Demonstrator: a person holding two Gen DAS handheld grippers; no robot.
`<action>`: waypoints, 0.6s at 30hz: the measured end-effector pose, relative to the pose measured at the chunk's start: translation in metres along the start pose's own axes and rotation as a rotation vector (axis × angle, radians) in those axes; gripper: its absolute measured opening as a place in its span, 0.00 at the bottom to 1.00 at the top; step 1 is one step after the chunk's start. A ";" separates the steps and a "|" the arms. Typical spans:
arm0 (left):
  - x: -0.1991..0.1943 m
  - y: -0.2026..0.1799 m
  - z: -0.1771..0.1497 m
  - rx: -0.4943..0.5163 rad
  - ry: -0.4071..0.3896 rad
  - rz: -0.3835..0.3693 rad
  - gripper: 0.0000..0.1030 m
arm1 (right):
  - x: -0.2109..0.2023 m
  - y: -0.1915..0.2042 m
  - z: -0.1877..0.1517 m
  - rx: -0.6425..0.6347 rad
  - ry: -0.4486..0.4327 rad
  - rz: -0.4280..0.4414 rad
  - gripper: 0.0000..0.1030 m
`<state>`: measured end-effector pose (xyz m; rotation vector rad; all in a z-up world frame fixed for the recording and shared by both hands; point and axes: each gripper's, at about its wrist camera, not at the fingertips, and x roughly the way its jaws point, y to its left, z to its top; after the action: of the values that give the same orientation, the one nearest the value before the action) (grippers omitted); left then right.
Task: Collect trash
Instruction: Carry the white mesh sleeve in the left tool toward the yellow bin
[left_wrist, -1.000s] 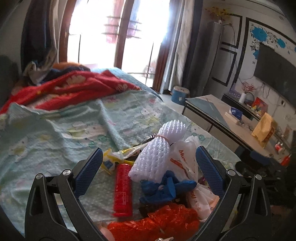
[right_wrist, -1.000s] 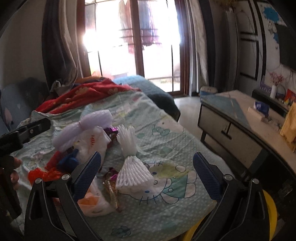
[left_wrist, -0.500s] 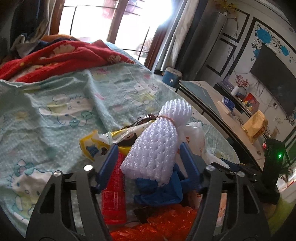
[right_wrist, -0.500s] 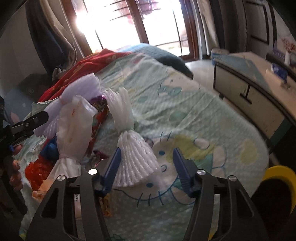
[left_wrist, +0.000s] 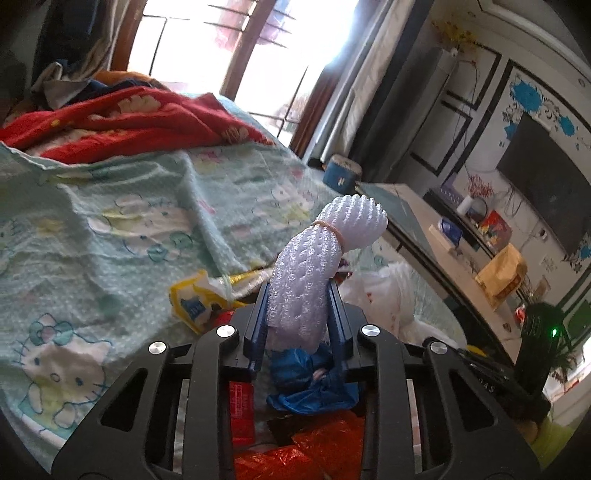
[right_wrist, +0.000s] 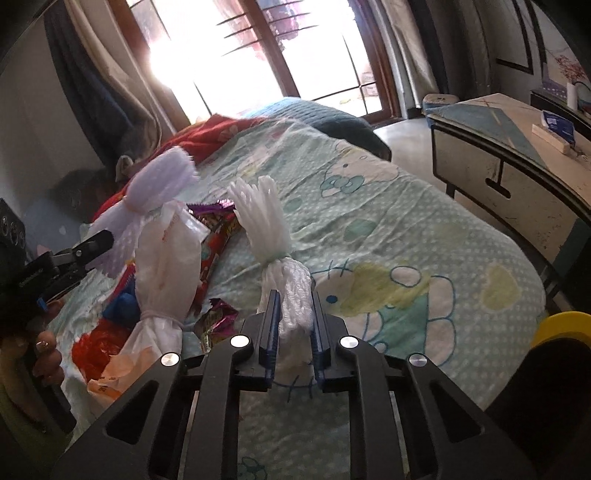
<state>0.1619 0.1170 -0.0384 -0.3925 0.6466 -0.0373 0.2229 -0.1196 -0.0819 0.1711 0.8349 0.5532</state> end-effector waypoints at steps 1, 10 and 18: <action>-0.003 -0.001 0.002 -0.002 -0.010 -0.002 0.21 | -0.002 -0.001 0.000 0.003 -0.009 -0.005 0.14; -0.026 -0.029 -0.001 0.048 -0.054 -0.051 0.21 | -0.042 -0.008 0.000 0.025 -0.103 -0.036 0.14; -0.031 -0.058 -0.013 0.091 -0.053 -0.093 0.21 | -0.076 -0.022 0.004 0.047 -0.164 -0.066 0.14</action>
<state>0.1347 0.0633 -0.0080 -0.3342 0.5720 -0.1444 0.1935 -0.1775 -0.0375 0.2277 0.6918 0.4516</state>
